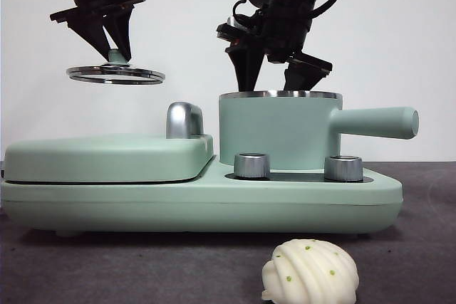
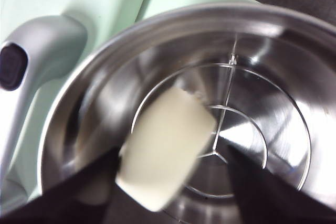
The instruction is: Put the buns in a small steamer
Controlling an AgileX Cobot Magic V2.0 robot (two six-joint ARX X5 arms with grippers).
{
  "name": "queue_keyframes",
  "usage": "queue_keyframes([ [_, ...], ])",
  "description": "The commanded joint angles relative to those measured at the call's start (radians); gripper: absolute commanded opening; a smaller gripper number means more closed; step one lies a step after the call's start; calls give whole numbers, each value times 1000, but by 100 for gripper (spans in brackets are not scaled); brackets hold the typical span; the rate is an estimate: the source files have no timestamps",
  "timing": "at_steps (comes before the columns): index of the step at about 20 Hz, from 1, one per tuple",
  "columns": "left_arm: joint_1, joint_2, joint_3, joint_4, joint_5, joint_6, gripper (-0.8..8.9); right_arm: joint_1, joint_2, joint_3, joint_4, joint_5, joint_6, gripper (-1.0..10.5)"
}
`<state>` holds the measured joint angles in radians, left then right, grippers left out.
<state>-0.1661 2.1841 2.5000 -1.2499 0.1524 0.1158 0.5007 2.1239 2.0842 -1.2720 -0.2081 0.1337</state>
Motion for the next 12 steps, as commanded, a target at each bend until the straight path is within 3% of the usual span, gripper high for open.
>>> queue_keyframes([
  [1, -2, -1, 44, 16, 1, -4, 48, 5, 29, 22, 9, -2, -11, 408],
  [8, -2, -1, 44, 16, 2, -5, 48, 3, -1, 35, -3, -2, -6, 438],
  [12, -3, -1, 44, 15, 1, -17, 48, 4, -68, 107, -97, -1, -17, 437],
])
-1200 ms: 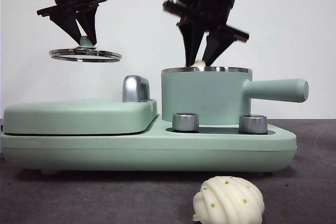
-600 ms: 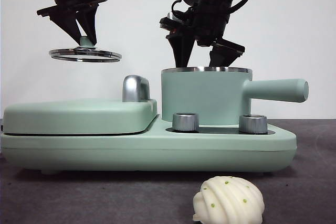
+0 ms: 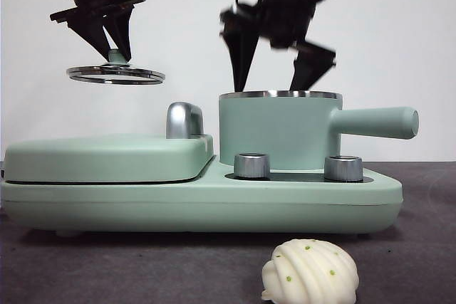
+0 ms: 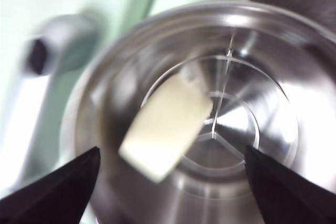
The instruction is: Put the buns in a small steamer
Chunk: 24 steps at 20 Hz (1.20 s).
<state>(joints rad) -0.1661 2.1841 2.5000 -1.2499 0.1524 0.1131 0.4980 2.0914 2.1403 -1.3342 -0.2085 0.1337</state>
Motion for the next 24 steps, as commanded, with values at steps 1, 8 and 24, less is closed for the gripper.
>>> queue_keyframes([
  [1, -5, -1, 44, 15, 2, -15, 49, 6, -61, 59, -76, 2, -19, 438],
  [8, -5, -1, 44, 14, 1, -17, 49, 57, -310, -42, -87, 24, -12, 438],
  [24, -27, -1, 44, 15, 2, -21, 49, 485, -731, -1155, 498, 87, 297, 437],
])
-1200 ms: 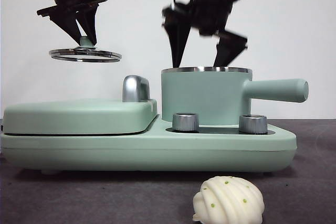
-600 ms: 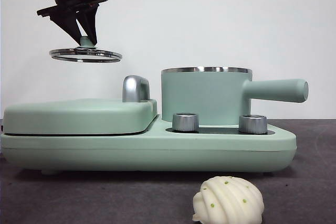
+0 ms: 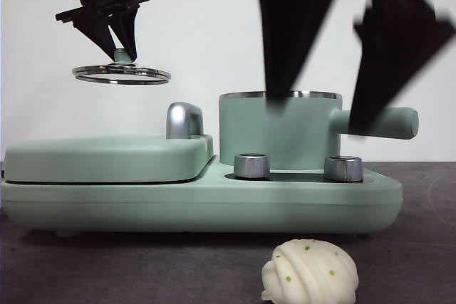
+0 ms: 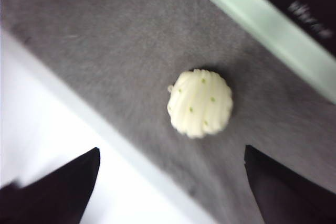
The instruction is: Put the buns in a small steamer
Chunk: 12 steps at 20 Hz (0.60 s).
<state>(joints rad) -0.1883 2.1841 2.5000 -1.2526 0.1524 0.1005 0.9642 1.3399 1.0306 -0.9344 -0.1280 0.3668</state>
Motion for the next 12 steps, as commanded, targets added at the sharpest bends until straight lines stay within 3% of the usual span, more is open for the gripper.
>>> queue_keyframes([
  [1, -5, -1, 44, 18, 2, -8, 49, 21, 26, -92, 152, 26, 79, 437],
  [3, -9, -1, 44, 18, 1, -8, 49, 21, 44, -153, 211, 79, 82, 437],
  [10, -16, -1, 44, 18, 1, -8, 49, 4, 158, -179, 307, 31, 65, 429],
  [12, -16, -1, 44, 18, 2, -8, 49, 2, 170, -179, 320, 24, 64, 377],
])
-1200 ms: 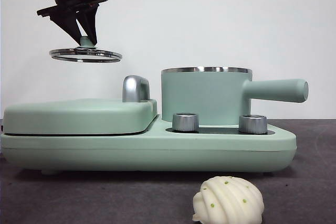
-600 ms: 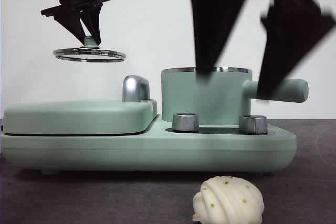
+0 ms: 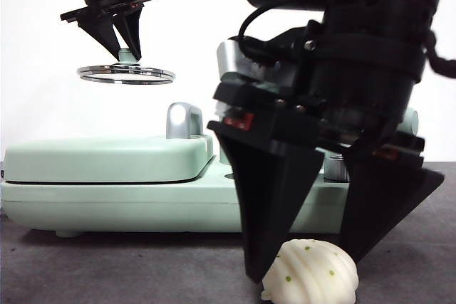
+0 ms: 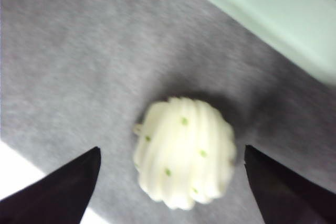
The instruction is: Put the buns in a small steamer
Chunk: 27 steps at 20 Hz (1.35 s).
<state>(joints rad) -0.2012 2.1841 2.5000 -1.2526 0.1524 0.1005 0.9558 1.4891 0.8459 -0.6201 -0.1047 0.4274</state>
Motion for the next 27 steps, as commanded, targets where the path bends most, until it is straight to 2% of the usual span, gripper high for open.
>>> queue_keyframes([
  [1, -3, -1, 44, 18, 2, -8, 49, 10, 22, 6, 6, 2, 2, 320],
  [4, -3, -1, 44, 18, 1, -8, 49, 10, 22, 6, 6, 5, 3, 191],
  [8, -3, -1, 44, 18, 1, -8, 49, 9, 19, 27, -8, -5, 11, 168],
  [13, -3, -1, 44, 19, 1, -8, 49, -11, 19, 237, -230, -2, -3, 168],
  [15, -3, -1, 44, 18, 1, -8, 49, -35, 20, 363, -348, 1, -35, 168],
  [18, -3, -1, 44, 18, 1, -8, 49, -120, 20, 560, -471, 1, -99, 168],
  [21, -3, -1, 44, 18, 2, -9, 49, -233, 48, 711, -516, 0, -172, 168],
  [24, -3, -1, 44, 18, 2, -10, 49, -344, 151, 875, -579, -1, -245, 168],
  [27, -3, -1, 44, 18, 2, -12, 49, -406, 268, 996, -610, 0, -284, 168],
])
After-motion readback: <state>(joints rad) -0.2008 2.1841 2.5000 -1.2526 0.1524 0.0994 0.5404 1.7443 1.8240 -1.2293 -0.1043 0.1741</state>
